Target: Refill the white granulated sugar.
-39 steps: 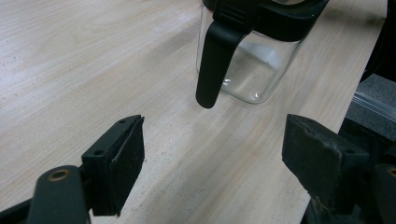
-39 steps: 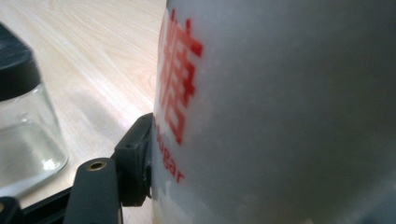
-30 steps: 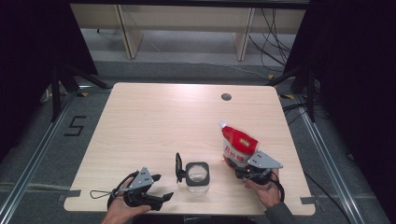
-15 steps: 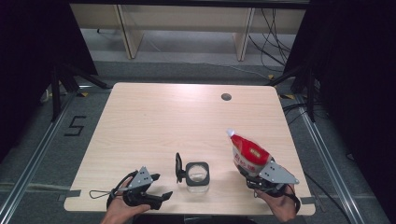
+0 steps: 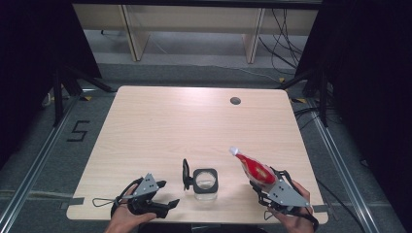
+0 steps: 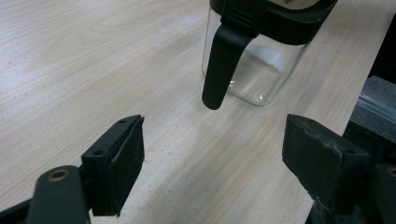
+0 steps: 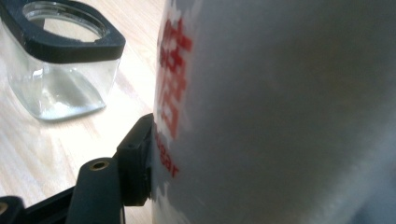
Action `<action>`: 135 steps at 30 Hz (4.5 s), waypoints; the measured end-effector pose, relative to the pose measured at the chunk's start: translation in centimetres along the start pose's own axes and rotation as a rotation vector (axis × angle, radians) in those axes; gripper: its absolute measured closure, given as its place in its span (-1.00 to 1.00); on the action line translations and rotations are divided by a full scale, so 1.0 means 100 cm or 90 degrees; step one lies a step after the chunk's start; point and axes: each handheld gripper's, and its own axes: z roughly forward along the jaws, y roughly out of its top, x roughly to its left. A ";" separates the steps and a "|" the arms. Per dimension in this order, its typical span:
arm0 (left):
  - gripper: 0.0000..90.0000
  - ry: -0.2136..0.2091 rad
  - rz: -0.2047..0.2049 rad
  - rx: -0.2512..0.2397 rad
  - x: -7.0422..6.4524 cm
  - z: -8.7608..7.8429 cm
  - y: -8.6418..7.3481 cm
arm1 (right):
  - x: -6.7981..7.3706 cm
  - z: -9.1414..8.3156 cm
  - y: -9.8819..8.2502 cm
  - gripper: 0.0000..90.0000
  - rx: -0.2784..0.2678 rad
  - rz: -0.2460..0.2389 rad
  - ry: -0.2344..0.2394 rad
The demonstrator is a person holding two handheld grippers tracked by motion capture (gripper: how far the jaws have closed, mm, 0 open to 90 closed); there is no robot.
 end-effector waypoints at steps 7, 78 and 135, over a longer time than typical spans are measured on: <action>-0.57 0.011 0.009 0.007 0.002 -0.002 0.001 | 0.005 -0.007 0.004 -0.18 0.021 -0.062 -0.019; -0.57 0.021 0.006 -0.005 0.002 -0.001 0.001 | 0.042 0.006 0.026 -0.13 0.176 -0.667 -0.160; -0.57 0.016 0.001 -0.005 0.002 0.000 0.001 | 0.039 0.005 0.039 -0.10 0.184 -0.781 -0.198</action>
